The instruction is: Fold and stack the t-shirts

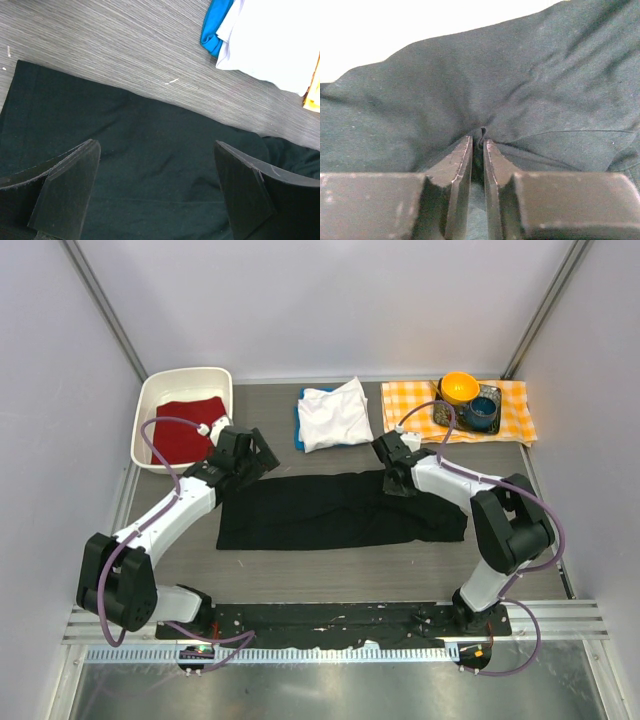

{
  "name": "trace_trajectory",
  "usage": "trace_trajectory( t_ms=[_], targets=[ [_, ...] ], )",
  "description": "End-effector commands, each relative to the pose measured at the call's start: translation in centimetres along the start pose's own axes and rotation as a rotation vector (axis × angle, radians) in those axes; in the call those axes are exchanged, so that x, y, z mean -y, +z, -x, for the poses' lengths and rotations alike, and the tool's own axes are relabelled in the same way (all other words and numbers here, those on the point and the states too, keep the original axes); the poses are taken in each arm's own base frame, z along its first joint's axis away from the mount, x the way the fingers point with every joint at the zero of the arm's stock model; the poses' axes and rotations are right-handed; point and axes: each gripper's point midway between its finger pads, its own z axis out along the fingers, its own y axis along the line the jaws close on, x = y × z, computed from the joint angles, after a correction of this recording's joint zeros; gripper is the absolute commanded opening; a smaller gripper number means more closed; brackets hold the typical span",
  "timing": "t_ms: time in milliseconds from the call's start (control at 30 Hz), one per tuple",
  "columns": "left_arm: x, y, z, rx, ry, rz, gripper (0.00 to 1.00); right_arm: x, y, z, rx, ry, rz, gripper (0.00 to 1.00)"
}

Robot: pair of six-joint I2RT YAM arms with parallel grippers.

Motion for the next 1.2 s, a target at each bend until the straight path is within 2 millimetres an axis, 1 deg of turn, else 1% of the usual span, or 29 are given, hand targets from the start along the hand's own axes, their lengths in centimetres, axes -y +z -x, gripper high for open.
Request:
trace_trajectory(
  t_ms=[0,100,167,233,267,333,367,400,433,467,500,533,567,600,633,667,700,733,767,800,900,933,967,1033,1067,1133,1167],
  targets=[
    [0.4,-0.4,0.9,0.037,-0.003,-0.015,1.0,-0.7,-1.7,2.4,0.068,0.024,0.015,0.11],
    [0.4,-0.4,0.9,0.034,-0.004,-0.018,1.0,-0.8,-1.9,2.0,0.066,0.009,0.01,0.01],
    [0.5,-0.4,0.8,0.032,-0.006,-0.02,1.0,-1.0,-2.2,1.4,0.065,-0.012,0.007,0.01],
    [0.5,-0.5,0.7,0.028,-0.008,-0.024,1.0,-0.9,-2.8,1.0,0.072,-0.026,-0.005,0.01],
    [0.5,-0.6,0.7,0.027,-0.01,-0.026,1.0,-1.1,-3.1,0.4,0.07,-0.044,-0.002,0.01],
    [0.5,-0.6,0.5,0.024,-0.011,-0.029,1.0,-1.1,-4.1,-0.3,0.082,-0.062,0.001,0.01],
    [0.5,-0.6,0.4,0.02,-0.011,-0.031,1.0,-0.8,-4.2,-1.2,0.074,-0.077,-0.007,0.01],
    [0.6,-0.6,0.4,0.021,-0.013,-0.035,1.0,-1.2,-4.7,-2.1,0.07,-0.102,0.005,0.01],
    [0.5,-0.6,0.4,0.02,-0.016,-0.035,1.0,-1.2,-5.2,-2.8,0.064,-0.113,0.019,0.01],
    [0.5,-0.6,0.4,0.02,-0.019,-0.037,1.0,-0.9,-5.1,-4.1,0.048,-0.132,0.015,0.01],
    [0.5,-0.6,0.1,0.013,-0.02,-0.038,1.0,-1.1,-5.5,-4.9,0.041,-0.155,0.022,0.05],
    [0.6,-0.6,0.1,0.014,-0.022,-0.043,1.0,-0.9,-5.7,-5.6,0.031,-0.172,0.016,0.1],
    [0.6,-0.6,0.1,0.016,-0.026,-0.045,1.0,-0.7,-5.9,-6.3,0.028,-0.19,0.016,0.18],
    [0.6,-0.7,-0.1,0.011,-0.024,-0.046,1.0,-0.6,-6.1,-6.7,0.026,-0.2,0.014,0.34],
    [0.6,-0.7,-0.1,0.013,-0.025,-0.048,1.0,-0.5,-6.4,-7.6,0.015,-0.233,0.005,0.43],
    [0.6,-0.8,-0.1,0.014,-0.026,-0.05,1.0,-0.3,-6.6,-7.5,0.03,-0.241,-0.014,0.53],
    [0.6,-0.8,-0.2,0.012,-0.026,-0.052,1.0,-0.1,-6.9,-7.4,0.043,-0.246,-0.031,0.69],
    [0.6,-0.9,-0.3,0.013,-0.027,-0.053,1.0,0.5,-7.3,-7.6,0.047,-0.265,-0.065,0.75],
    [0.7,-1.1,-0.2,0.017,-0.028,-0.057,1.0,0.6,-7.9,-6.3,0.106,-0.247,-0.096,0.88],
    [0.8,-1.1,-0.2,0.018,-0.028,-0.059,1.0,0.8,-8.3,-5.7,0.13,-0.238,-0.108,0.93],
    [0.9,-1.3,-0.2,0.02,-0.027,-0.065,1.0,0.5,-9.2,-3.2,0.221,-0.205,-0.122,0.96],
    [0.9,-1.3,-0.2,0.019,-0.025,-0.063,1.0,0.4,-9.2,-2.6,0.234,-0.197,-0.127,0.96],
    [0.9,-1.3,-0.3,0.019,-0.025,-0.063,1.0,0.5,-9.1,-1.7,0.245,-0.178,-0.135,0.96],
    [0.9,-1.4,-0.3,0.017,-0.024,-0.065,1.0,0.8,-8.2,-0.9,0.242,-0.186,-0.17,0.96],
    [0.9,-1.5,-0.3,0.017,-0.024,-0.067,1.0,1.2,-7.8,0.0,0.245,-0.17,-0.188,0.96],
    [0.9,-1.6,-0.3,0.021,-0.023,-0.069,1.0,1.7,-6.8,0.6,0.241,-0.182,-0.224,0.96],
    [0.8,-1.6,-0.4,0.019,-0.02,-0.064,1.0,2.4,-6.4,1.2,0.238,-0.168,-0.246,0.96]
  ],
)
